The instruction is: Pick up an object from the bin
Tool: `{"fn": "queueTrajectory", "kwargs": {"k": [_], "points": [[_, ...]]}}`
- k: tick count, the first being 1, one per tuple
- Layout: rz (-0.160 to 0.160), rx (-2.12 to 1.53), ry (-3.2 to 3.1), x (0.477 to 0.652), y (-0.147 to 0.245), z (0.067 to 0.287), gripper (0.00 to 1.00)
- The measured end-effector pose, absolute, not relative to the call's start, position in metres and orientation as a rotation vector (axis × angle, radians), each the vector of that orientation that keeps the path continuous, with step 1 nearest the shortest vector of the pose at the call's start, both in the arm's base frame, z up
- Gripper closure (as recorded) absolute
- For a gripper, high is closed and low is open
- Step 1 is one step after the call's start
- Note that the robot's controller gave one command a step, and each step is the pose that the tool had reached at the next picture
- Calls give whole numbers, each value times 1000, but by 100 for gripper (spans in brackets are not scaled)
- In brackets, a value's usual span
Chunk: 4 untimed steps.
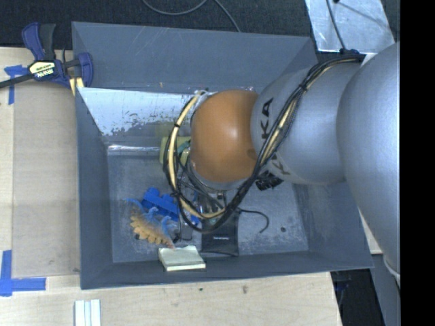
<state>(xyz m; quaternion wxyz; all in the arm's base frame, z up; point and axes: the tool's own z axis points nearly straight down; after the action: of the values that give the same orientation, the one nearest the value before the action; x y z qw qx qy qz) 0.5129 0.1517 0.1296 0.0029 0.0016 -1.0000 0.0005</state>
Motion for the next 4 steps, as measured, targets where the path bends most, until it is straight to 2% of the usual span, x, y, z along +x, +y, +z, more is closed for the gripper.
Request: {"fn": "queueTrajectory", "kwargs": {"k": [1, 2, 3, 4], "points": [[-1, 0, -3144, 515, 151, 134, 0], [-1, -250, -3134, 529, 140, 89, 0], [0, -233, -3135, 540, 137, 69, 0], [-2, -508, -3104, 522, 146, 70, 0]]}}
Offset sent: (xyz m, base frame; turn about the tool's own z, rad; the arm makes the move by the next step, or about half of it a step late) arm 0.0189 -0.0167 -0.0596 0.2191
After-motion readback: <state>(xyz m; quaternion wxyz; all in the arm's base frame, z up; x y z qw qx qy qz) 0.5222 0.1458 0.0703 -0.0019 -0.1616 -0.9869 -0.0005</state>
